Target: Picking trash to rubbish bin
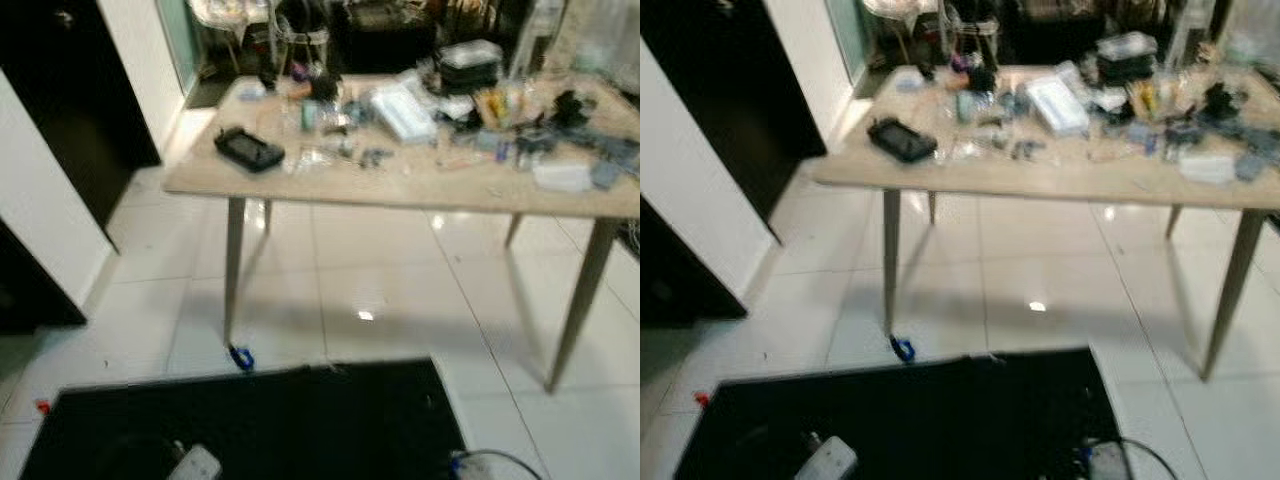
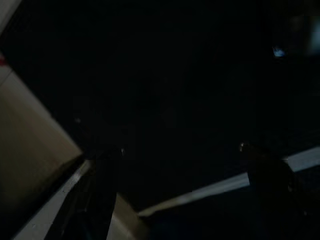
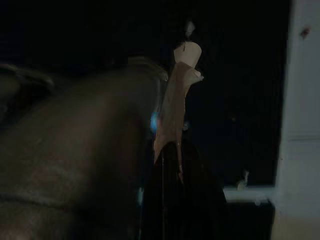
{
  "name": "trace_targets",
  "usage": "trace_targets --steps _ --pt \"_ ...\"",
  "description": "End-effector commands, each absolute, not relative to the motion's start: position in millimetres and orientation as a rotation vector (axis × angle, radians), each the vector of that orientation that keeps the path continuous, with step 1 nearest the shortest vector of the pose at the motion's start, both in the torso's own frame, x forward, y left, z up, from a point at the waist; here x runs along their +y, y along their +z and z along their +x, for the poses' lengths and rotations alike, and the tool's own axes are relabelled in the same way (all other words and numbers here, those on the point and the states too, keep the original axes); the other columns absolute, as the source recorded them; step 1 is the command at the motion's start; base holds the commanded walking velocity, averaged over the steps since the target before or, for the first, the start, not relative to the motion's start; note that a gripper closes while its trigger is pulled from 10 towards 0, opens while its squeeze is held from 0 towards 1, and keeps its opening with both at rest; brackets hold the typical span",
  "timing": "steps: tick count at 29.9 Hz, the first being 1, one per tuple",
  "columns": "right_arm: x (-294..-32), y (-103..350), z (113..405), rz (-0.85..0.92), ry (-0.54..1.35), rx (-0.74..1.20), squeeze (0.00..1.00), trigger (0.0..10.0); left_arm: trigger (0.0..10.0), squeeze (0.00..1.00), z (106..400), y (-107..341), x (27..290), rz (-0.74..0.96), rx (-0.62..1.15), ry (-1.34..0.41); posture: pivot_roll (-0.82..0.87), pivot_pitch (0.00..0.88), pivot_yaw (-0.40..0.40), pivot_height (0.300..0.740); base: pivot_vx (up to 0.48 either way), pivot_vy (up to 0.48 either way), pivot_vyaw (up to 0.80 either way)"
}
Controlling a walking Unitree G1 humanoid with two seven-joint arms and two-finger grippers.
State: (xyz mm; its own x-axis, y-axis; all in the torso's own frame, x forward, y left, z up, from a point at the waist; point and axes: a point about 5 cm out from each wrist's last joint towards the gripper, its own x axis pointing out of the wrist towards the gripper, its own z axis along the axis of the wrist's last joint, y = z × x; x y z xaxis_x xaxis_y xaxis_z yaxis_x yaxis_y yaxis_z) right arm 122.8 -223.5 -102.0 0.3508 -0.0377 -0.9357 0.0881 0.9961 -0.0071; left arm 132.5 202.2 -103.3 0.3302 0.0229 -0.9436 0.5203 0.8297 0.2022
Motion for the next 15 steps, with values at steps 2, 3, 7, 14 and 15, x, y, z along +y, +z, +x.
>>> trace_targets --steps 2,3,7,14,15 --pt "-228.1 -102.3 119.4 0.020 -0.085 1.235 0.00 10.0 10.0 0.00 123.8 -106.0 203.4 0.551 1.235 -0.373 -0.05 0.049 0.071 0.740 0.000 0.000 0.73" --pt "-229.6 -101.5 121.0 0.008 -0.082 1.235 0.00 10.0 10.0 0.00 123.9 -106.1 202.6 0.553 1.234 -0.376 -0.05 0.049 0.071 0.740 0.000 0.000 0.73" --pt "-231.7 -100.2 124.2 -0.041 -0.051 1.239 0.00 10.0 10.0 0.00 122.5 -106.4 203.4 0.562 1.238 -0.380 -0.05 0.047 0.069 0.740 0.000 0.000 0.73" --pt "-231.7 -102.1 117.4 -0.089 -0.007 1.257 0.00 10.0 10.0 0.00 118.5 -107.4 204.3 0.564 1.247 -0.379 -0.05 0.055 0.066 0.740 0.000 0.000 0.73" --pt "-231.4 -102.5 116.1 -0.127 0.024 1.267 0.00 10.0 10.0 0.00 117.1 -107.9 203.9 0.563 1.249 -0.380 -0.05 0.055 0.066 0.740 0.000 0.000 0.73"
